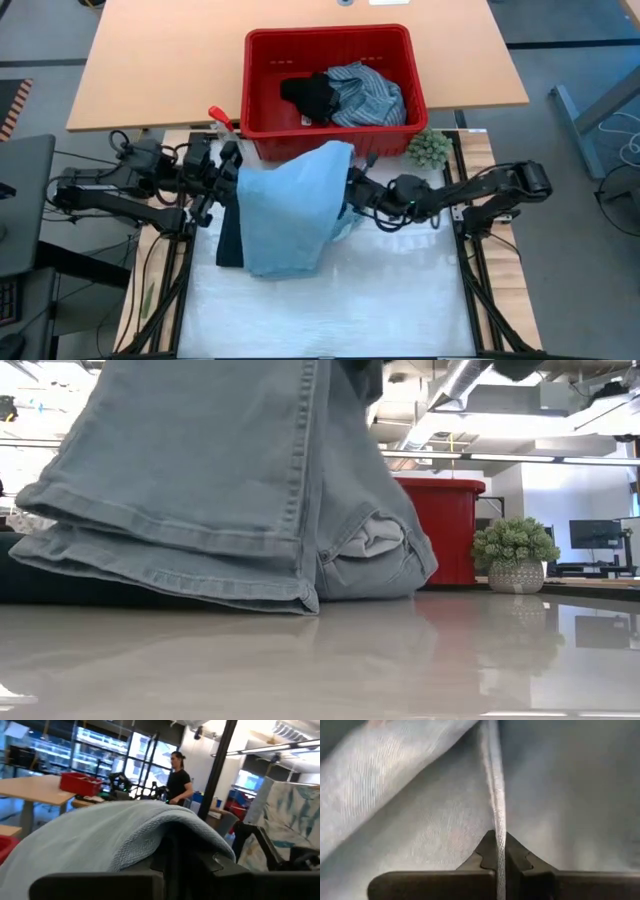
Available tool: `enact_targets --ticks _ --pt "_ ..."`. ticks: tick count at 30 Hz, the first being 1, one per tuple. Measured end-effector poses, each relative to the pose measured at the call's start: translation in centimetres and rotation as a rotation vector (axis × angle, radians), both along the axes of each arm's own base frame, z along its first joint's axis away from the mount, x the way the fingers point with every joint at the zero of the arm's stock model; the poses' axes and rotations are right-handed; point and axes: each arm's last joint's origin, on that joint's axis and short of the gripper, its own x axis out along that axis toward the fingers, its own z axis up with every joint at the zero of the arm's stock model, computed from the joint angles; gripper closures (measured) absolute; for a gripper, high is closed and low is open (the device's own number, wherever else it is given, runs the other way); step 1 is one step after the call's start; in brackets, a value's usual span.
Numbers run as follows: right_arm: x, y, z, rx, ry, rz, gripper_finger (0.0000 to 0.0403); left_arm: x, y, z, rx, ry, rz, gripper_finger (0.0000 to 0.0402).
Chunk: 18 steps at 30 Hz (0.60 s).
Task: Fold Laundry from Bin
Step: Fold the light blue pants
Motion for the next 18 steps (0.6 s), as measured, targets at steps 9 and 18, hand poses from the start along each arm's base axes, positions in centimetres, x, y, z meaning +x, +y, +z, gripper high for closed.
enact_targets --ticks 9,18 --pt "-4.4 0.0 4.5 0.080 -0.125 0.036 0.0377 -1.7 0.3 0.4 -0.036 -0.011 0.079 0.0311" --pt "-4.3 -1.3 6.9 0.051 -0.256 0.103 0.0377 -0.4 -0.1 -0.4 -0.073 0.064 -0.060 0.0275"
